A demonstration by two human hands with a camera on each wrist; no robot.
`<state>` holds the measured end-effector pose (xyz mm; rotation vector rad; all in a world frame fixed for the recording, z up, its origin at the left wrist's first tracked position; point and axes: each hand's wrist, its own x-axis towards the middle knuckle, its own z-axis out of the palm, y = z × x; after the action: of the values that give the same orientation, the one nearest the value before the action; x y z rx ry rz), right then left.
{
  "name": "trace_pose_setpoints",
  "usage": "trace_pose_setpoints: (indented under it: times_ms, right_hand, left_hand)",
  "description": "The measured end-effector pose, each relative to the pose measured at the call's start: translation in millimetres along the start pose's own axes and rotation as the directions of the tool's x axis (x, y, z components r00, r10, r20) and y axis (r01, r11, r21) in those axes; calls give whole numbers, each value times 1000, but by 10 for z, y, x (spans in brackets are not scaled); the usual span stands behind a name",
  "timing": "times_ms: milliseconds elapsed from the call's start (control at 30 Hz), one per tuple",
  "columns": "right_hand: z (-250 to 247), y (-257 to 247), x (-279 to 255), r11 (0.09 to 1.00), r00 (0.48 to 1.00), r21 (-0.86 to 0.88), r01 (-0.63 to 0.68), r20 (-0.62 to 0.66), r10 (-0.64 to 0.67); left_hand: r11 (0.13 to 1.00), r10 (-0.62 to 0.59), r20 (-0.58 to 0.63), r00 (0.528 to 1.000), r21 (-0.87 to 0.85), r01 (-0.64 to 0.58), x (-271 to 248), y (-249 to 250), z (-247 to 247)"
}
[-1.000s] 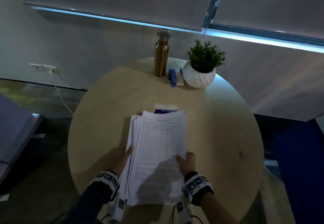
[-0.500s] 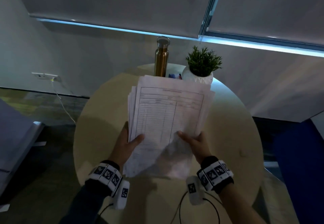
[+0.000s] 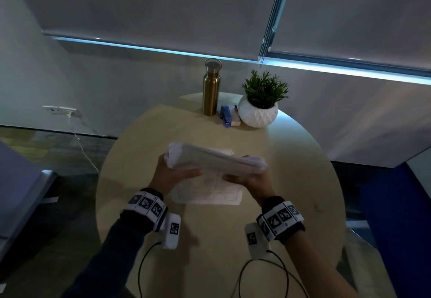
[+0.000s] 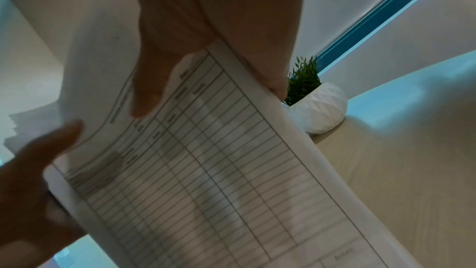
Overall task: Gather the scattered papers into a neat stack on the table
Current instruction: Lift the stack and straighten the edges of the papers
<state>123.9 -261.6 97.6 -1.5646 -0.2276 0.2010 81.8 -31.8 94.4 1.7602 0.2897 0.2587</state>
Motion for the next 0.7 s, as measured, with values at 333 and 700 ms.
trace_pose_setpoints:
  times_ms: [333, 700]
  right_hand:
    - [26, 3, 87, 997, 997, -11, 81, -20, -81]
    - [-149, 192, 190, 938, 940, 344, -34, -307, 146]
  left_hand:
    - [994, 63, -67, 996, 91, -57, 34, -6, 26]
    - [972, -236, 9, 972, 14, 236, -198, -687, -186]
